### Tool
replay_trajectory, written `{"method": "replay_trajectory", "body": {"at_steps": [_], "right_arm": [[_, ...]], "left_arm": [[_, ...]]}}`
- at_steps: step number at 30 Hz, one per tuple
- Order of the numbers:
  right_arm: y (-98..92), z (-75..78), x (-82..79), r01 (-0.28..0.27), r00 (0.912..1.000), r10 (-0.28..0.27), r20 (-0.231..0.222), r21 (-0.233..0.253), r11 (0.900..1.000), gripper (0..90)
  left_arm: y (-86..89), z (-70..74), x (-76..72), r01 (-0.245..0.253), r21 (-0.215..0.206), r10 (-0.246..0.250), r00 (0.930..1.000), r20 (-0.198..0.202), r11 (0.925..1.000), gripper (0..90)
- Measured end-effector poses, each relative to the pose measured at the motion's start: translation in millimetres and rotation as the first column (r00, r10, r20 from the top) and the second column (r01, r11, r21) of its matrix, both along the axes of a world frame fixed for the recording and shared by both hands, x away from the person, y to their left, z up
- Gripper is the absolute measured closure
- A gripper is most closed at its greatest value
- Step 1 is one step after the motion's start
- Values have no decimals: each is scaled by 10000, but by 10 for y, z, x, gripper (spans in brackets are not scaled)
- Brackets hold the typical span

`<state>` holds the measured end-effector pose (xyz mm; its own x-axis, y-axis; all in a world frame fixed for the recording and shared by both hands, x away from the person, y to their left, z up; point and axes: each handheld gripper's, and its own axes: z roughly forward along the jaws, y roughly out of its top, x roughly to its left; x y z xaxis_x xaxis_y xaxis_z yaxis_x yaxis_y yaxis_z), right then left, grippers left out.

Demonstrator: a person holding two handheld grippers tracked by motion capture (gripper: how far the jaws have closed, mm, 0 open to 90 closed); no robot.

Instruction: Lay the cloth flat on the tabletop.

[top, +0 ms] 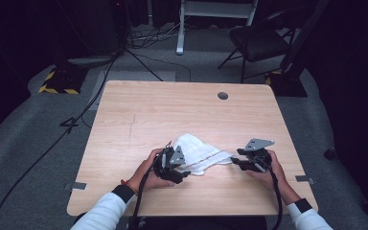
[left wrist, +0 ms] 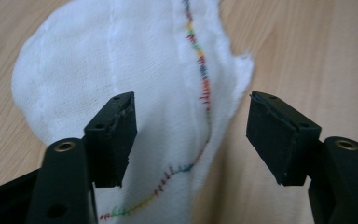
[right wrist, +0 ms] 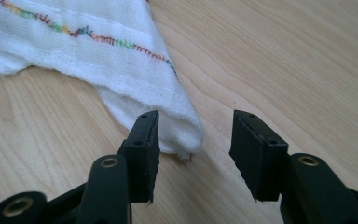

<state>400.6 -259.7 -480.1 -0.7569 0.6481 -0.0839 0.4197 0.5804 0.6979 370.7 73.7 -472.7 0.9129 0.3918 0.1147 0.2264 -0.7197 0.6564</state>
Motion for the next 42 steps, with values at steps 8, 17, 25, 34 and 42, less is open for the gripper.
{"method": "replay_trajectory", "body": {"at_steps": [8,17,25,34,42], "right_arm": [[15,-129,125,388,9961,-335,-817,636,9972,508],[103,-58,72,-465,9982,472,-364,205,9987,853],[-60,591,-133,-520,9855,320,1664,1173,9917,862],[-256,1354,-537,-942,9381,310,3449,1679,9813,864],[-306,1768,-845,-1057,9194,289,3923,1756,9788,863]], "left_arm": [[98,-32,134,19,306,-19,10000,12,9995,766],[289,234,208,-70,-1235,90,9998,159,9923,838],[409,678,120,226,-2438,17,9951,989,9696,839],[422,1227,-104,1149,-3126,-620,9828,1741,9429,838],[424,1470,-246,1686,-3001,-1141,9750,1908,9389,831]]}}
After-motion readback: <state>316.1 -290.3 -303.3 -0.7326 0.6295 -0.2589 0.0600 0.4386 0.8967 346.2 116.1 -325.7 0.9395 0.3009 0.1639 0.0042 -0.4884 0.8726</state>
